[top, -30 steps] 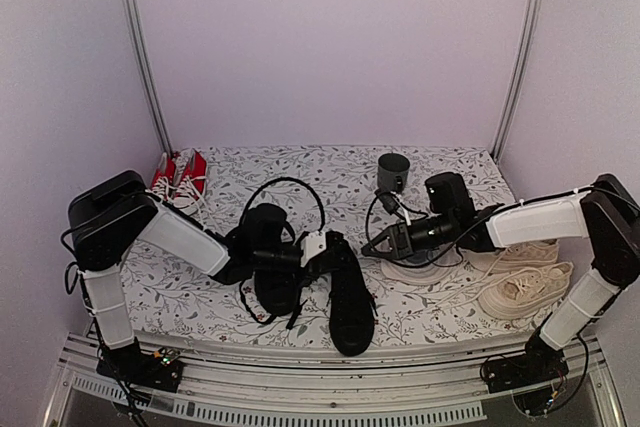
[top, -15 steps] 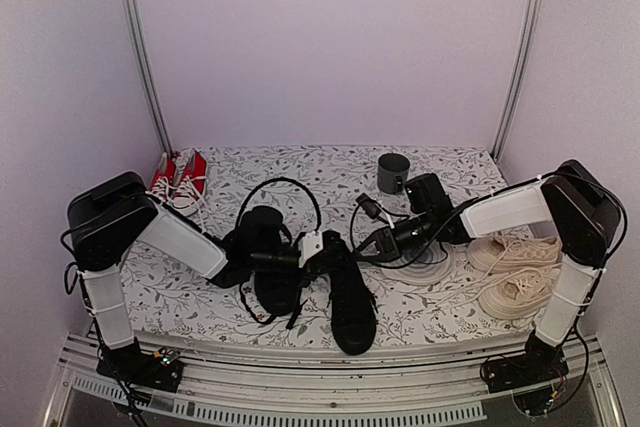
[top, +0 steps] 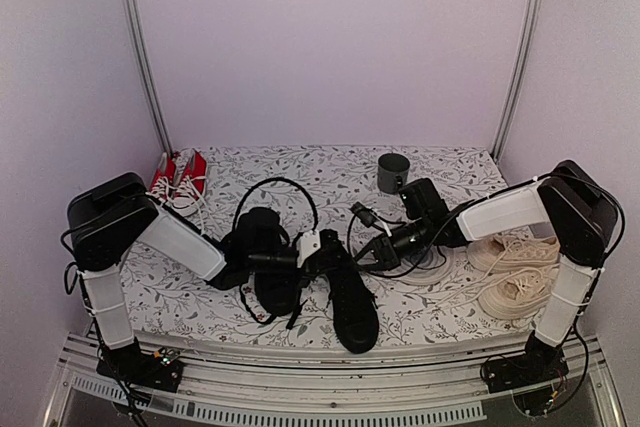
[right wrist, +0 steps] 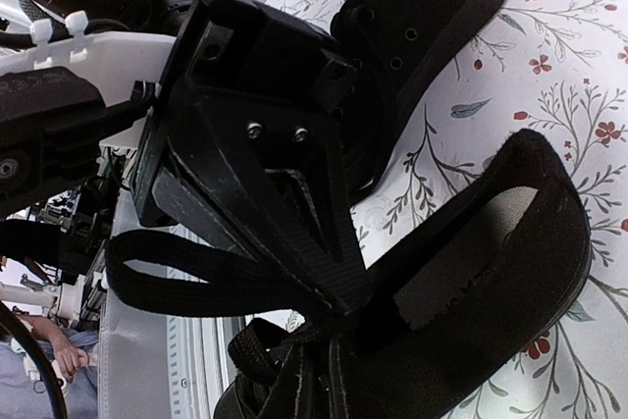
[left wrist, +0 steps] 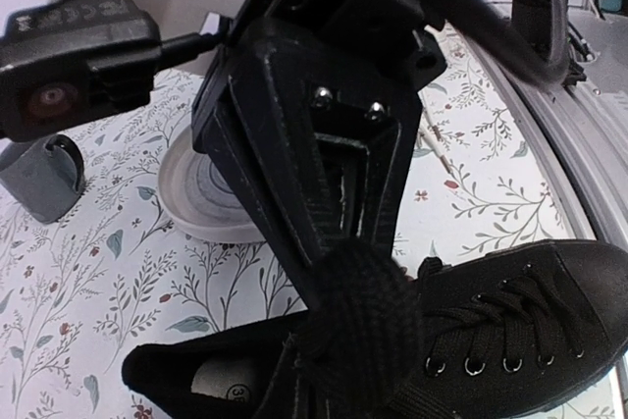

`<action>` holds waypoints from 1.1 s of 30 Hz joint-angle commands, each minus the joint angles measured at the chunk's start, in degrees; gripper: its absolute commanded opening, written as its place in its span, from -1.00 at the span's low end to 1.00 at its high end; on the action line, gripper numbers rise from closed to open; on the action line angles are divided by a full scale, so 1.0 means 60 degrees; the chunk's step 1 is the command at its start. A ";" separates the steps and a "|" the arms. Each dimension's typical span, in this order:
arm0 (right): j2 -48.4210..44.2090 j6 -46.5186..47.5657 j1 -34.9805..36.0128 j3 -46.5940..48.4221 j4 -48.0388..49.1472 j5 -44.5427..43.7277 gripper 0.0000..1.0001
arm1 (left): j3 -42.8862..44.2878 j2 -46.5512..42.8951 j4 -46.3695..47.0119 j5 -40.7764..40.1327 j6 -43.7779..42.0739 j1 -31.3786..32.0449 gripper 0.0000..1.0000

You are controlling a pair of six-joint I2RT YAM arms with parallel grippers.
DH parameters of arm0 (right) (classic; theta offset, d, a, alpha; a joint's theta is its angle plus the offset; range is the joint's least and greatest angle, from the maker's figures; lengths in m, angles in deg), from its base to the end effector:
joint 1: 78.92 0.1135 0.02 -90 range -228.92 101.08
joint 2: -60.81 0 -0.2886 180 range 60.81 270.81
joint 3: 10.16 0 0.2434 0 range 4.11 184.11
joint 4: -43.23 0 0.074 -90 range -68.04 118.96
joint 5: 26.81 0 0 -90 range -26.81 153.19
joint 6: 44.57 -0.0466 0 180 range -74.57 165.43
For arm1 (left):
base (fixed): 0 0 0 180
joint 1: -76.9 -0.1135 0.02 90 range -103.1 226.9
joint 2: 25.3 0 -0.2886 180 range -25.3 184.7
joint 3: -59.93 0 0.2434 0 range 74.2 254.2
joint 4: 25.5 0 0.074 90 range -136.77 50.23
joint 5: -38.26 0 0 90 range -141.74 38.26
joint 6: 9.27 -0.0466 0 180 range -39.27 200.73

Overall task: Tie the shoes
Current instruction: Pull the half-tied shoelace from the shoe.

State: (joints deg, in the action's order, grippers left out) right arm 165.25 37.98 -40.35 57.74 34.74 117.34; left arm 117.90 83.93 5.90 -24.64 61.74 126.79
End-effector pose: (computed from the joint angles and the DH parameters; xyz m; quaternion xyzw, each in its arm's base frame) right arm 0.2572 0.2534 0.1764 -0.3884 0.7459 0.5202 0.1490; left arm 0.2260 -0.3012 0.1569 0.5610 0.5801 -0.3336 0.4873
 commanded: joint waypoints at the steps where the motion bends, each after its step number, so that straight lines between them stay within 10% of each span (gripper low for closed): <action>1: 0.0152 0.0217 0.0114 0.0046 -0.0076 0.0041 -0.82 | -0.0083 -0.0344 0.0442 -0.0134 0.0060 -0.0158 -1.00; 33: -0.0032 -0.0171 0.0473 -0.0304 0.1546 0.0080 -0.44 | -0.0199 -0.0173 0.0855 -0.0040 0.0331 -0.0271 -1.00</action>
State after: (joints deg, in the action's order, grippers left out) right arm 167.04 38.40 -38.41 57.91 38.65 116.13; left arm 116.83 83.91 7.78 -24.78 63.43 126.26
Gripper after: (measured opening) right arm 0.278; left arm 0.006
